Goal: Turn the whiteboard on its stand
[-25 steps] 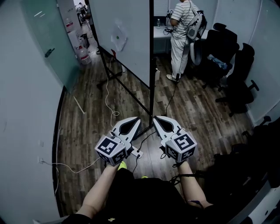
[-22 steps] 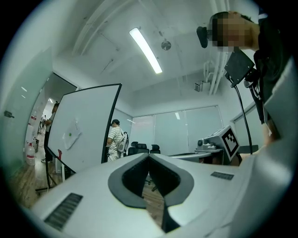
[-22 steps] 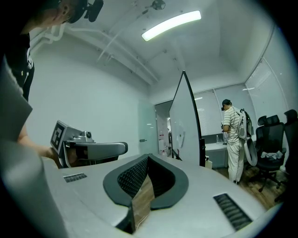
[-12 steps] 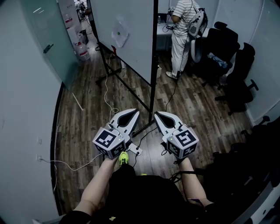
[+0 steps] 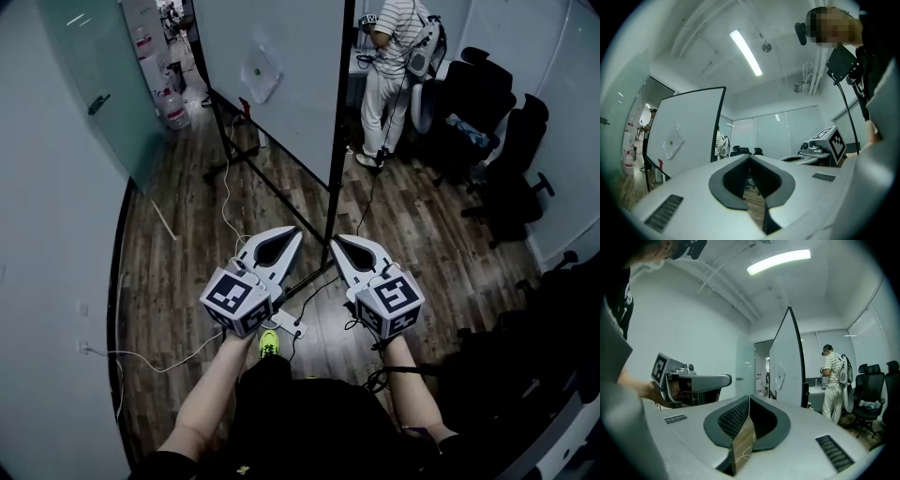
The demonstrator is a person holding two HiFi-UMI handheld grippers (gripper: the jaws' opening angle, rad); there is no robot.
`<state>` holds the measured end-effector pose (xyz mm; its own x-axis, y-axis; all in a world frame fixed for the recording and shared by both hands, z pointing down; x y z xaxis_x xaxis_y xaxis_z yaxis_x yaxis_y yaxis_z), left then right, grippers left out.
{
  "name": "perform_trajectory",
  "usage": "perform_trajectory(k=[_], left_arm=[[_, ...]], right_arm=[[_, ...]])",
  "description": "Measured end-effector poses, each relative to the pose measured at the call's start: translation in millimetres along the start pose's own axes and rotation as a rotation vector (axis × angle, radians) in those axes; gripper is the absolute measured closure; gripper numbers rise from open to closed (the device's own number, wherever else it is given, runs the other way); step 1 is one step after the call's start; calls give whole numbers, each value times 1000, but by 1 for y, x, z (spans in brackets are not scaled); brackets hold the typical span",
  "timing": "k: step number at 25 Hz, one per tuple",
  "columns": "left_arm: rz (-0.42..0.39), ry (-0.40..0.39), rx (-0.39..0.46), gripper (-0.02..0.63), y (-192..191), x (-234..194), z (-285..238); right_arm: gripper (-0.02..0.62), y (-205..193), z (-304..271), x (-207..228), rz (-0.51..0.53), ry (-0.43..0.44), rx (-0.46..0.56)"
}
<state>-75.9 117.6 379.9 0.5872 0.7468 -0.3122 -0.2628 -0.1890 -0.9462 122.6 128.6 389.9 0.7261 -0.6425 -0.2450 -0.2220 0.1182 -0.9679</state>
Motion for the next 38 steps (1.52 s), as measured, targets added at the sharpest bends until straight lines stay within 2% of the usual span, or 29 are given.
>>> perform_trajectory(k=[15, 20, 30, 38], left_arm=[[45, -75, -32, 597, 20, -77, -31], [75, -69, -49, 597, 35, -107, -39], [78, -195, -73, 597, 58, -167, -57], [95, -261, -73, 597, 66, -200, -61]], right_arm=[[580, 3, -77, 22, -10, -59, -54], [574, 5, -106, 29, -14, -97, -75], [572, 17, -161, 37, -13, -216, -76], [565, 28, -189, 34, 14, -280, -83]])
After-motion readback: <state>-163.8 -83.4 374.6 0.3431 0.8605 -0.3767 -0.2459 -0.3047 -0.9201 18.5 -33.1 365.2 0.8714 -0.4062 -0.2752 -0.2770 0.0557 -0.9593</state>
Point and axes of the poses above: the fingertips, and each gripper's own axes: z backward along the fingers, x to its right, y out of its top, the point moved 10 cm from there along z, backward along the fingers, and after that the axes turned 15 degrees about z, right-handed, at the moved point
